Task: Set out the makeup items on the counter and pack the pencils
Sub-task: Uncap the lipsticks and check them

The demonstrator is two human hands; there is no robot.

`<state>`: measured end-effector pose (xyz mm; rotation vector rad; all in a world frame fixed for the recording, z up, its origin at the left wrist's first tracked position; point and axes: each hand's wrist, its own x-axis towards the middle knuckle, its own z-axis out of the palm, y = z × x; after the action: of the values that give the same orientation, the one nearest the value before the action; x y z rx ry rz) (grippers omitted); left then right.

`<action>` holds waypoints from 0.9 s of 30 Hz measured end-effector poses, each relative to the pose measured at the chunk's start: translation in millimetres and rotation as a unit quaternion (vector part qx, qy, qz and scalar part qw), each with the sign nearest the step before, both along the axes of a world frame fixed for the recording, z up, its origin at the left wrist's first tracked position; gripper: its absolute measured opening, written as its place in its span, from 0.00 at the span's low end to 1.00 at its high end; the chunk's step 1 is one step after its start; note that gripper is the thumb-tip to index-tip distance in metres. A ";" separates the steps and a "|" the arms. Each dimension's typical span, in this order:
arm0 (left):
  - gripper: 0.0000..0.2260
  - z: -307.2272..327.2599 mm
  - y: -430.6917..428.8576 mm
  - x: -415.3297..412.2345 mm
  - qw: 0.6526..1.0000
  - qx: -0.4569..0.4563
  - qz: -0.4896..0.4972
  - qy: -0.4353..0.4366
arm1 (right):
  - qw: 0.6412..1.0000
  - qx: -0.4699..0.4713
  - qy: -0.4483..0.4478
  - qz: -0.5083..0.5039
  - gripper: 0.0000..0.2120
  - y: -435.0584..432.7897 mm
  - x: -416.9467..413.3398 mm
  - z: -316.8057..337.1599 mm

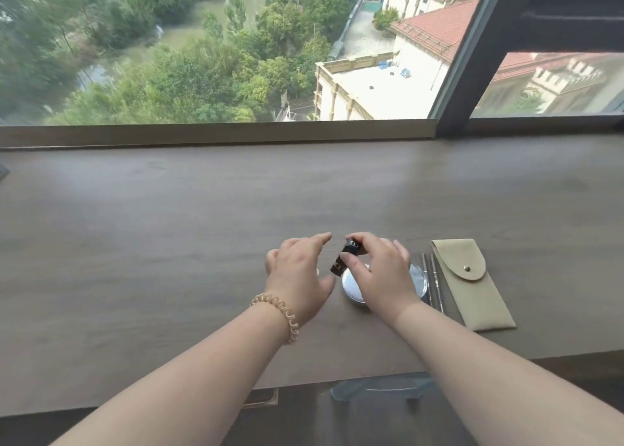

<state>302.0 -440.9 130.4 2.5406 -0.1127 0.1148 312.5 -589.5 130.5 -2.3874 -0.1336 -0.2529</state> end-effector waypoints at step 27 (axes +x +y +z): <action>0.07 123.9 -45.5 -26.0 0.900 -0.409 0.109 0.103 | 0.994 0.019 -0.102 0.022 0.08 -22.3 -37.8 94.4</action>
<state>275.9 -486.4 254.3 1.6971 0.2573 -0.0238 274.6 -611.8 224.9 -2.3133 -0.2731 -0.4742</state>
